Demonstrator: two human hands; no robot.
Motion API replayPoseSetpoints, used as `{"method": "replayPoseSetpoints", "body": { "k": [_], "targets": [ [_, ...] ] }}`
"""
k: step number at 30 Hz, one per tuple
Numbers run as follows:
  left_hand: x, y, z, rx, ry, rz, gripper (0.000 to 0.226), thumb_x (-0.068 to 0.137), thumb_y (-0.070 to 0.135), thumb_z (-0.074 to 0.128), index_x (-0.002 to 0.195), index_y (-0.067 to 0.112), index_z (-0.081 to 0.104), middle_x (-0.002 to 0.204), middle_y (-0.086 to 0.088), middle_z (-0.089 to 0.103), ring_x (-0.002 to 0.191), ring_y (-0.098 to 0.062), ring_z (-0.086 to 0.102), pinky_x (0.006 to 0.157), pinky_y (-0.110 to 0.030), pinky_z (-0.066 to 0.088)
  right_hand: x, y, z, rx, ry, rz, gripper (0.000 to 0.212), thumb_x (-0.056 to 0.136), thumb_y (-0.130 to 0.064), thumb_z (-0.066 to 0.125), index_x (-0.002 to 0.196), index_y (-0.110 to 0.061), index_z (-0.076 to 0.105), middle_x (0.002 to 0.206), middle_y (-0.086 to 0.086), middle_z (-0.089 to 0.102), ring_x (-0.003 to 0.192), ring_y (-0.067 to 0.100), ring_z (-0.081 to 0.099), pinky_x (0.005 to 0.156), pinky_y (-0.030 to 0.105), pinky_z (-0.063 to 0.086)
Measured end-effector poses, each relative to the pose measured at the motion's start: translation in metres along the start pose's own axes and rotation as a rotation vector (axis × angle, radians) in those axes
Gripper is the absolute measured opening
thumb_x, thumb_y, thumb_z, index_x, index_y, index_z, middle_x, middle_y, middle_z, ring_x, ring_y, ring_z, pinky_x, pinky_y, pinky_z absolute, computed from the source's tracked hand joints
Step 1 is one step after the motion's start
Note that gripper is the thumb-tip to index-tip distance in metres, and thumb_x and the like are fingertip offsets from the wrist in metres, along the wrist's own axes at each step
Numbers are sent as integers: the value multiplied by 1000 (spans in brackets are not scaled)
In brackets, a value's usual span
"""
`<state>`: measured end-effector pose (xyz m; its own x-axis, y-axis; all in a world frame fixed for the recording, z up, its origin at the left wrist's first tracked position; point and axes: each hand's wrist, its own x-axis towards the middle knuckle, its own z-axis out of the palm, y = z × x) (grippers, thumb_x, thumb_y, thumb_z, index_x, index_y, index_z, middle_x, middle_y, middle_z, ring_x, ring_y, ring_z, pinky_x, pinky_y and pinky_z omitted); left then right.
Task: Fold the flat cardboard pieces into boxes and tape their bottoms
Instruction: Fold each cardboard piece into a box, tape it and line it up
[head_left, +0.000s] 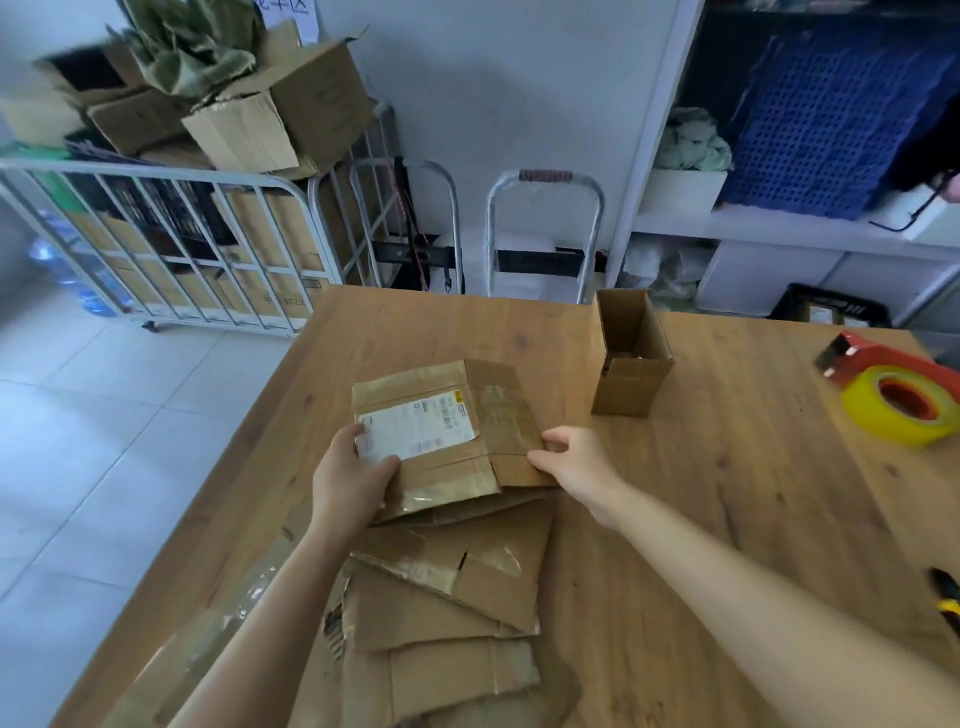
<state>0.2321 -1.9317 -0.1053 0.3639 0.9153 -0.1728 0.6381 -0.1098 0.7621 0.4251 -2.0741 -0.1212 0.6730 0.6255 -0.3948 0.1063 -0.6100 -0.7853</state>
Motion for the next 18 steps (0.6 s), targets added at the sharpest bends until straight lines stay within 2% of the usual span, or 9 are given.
{"method": "replayPoseSetpoints", "body": {
  "k": [2,4,8,10,12,15,18],
  "targets": [
    [-11,2,-2,-38,-7,20,57,87,20,66,138,17,43,127,-2,58,77,1,51,58,-18,40,-15,7,-12,57,20,-20,49,88,-22,69,134,-8,55,127,5,59,116,18,54,100,31,44],
    [-26,7,-3,-45,-24,34,57,84,23,70,136,20,45,125,1,60,86,-8,58,65,-25,48,-33,16,-25,73,23,-28,48,88,-21,69,133,-9,55,124,3,59,114,17,54,98,29,44],
    [-68,27,3,-81,-80,51,65,79,22,77,135,17,45,116,4,63,91,-13,62,79,-40,56,-71,36,-57,175,22,-10,40,87,-30,71,121,-12,59,108,-4,61,101,11,57,88,27,48],
    [-94,39,10,-82,-107,76,71,75,19,80,137,16,43,110,8,61,90,-10,61,78,-36,55,-89,50,-76,209,11,19,45,83,-42,72,116,-14,59,110,-4,62,103,12,59,91,31,51],
    [-121,50,20,-68,-134,122,72,72,15,81,134,17,45,103,14,58,87,-3,58,69,-25,52,-110,64,-95,214,-4,34,49,79,-49,74,112,-18,57,111,-3,65,102,13,62,92,35,53],
    [-164,67,38,-20,-152,205,67,68,11,82,124,23,47,97,19,55,84,4,54,59,-13,42,-147,83,-122,260,-45,5,53,78,-47,76,115,-20,49,112,-7,64,98,7,62,77,24,50],
    [-204,77,60,0,-144,280,65,66,10,83,115,29,43,101,17,55,88,1,55,59,-14,42,-183,104,-145,225,-70,-97,48,80,-39,76,114,-33,42,101,-25,55,90,-8,54,67,11,41]
  ]
}}
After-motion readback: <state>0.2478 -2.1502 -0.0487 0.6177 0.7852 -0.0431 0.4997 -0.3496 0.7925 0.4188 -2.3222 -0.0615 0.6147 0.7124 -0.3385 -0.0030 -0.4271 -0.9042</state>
